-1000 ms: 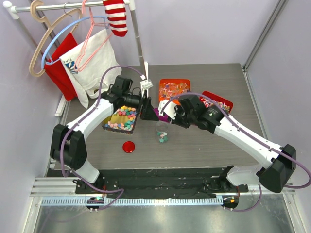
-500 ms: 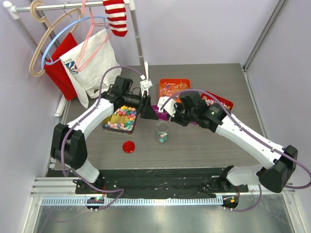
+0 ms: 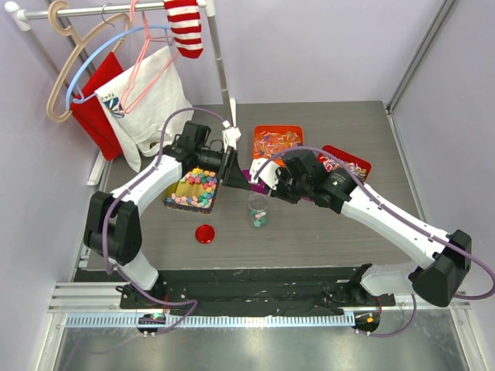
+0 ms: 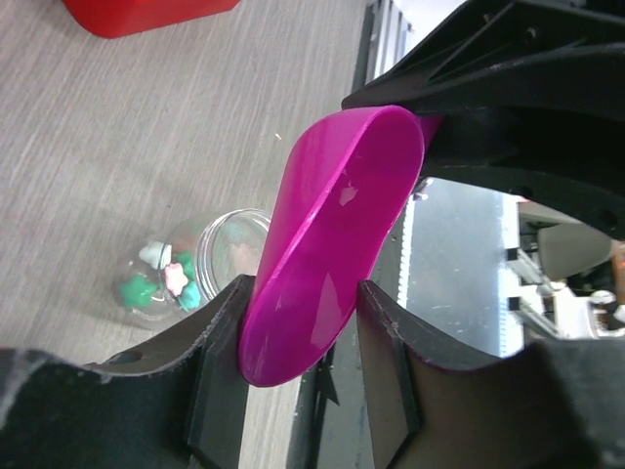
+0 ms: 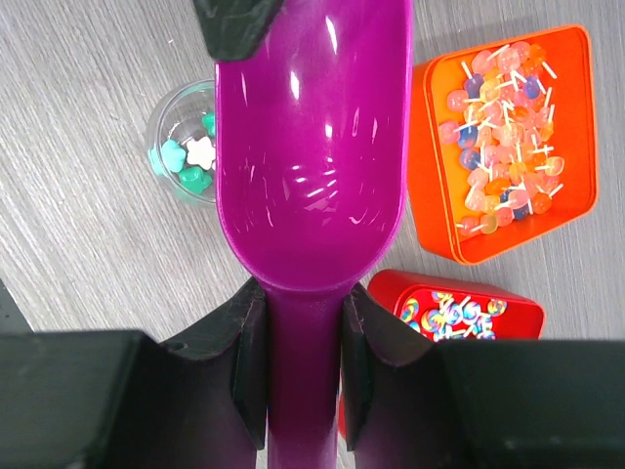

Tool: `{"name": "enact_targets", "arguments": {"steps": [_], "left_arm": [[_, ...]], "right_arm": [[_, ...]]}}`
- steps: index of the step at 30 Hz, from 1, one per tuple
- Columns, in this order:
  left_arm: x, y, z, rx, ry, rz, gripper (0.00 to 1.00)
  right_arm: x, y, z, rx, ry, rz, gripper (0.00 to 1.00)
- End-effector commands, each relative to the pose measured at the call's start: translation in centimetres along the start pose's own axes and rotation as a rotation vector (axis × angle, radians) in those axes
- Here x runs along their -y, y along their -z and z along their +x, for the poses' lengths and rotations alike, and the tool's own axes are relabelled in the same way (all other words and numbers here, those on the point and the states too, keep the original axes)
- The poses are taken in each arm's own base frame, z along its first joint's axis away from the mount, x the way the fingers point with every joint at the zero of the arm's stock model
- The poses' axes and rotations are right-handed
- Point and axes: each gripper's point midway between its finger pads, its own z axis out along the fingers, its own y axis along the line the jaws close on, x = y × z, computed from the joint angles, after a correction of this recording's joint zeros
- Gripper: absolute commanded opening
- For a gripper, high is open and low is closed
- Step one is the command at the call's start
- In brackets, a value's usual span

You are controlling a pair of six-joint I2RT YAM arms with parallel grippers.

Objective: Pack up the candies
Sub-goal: Adjust the spatula.

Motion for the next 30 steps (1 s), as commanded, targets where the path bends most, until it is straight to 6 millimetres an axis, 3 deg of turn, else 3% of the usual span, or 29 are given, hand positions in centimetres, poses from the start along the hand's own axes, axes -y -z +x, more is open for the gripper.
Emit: {"name": "enact_targets", "arguments": {"steps": [1,5,9,13,14,16,17,21,24,26,30], "left_arm": [[0.5,0.5,-2.2,0.049,-0.046,0.050,0.43],[0.3,0.6,-2.3,0.053,-0.016,0.074,0.52],[-0.1,0.5,-2.3,0.058,-0.001,0.068,0.51],[-0.3,0.5,-2.2,0.059,0.001,0.062,0.32],[-0.4,0.5,-2.2,0.058,0.007,0.061,0.21],[-0.5,0.4,-2.1,0.057,0.007,0.062,0.11],[-0.6,0.4,-2.1,0.055,0.013,0.061,0.01],[-0.5,0.4,-2.0,0.053,0.015,0.068,0.00],[-0.3,0.5,-1.9,0.051,0.028,0.093,0.00],[-0.4,0.7,-1.9,0.054,0.039,0.107,0.00],[-0.5,0.9,-2.0,0.070,0.044,0.110,0.00]], "right_arm": [[0.4,0.5,-2.4,0.092,0.016,0.027,0.01],[0.2,0.2,-2.5,0.086,0.024,0.028,0.01],[-0.2,-0.1,-2.5,0.075,0.035,0.022,0.01],[0.1,0.1,-2.8,0.080,0.035,0.040,0.01],[0.2,0.1,-2.8,0.082,0.033,0.042,0.01],[0.3,0.2,-3.0,0.088,0.029,0.045,0.01],[0.3,0.2,-3.1,0.094,0.026,0.047,0.01],[0.5,0.3,-3.2,0.100,0.022,0.057,0.01],[0.5,0.8,-3.3,0.113,0.028,0.051,0.11],[0.6,1.3,-3.4,0.138,0.014,0.028,0.23],[0.9,2.6,-3.8,0.195,-0.025,0.007,0.33]]}}
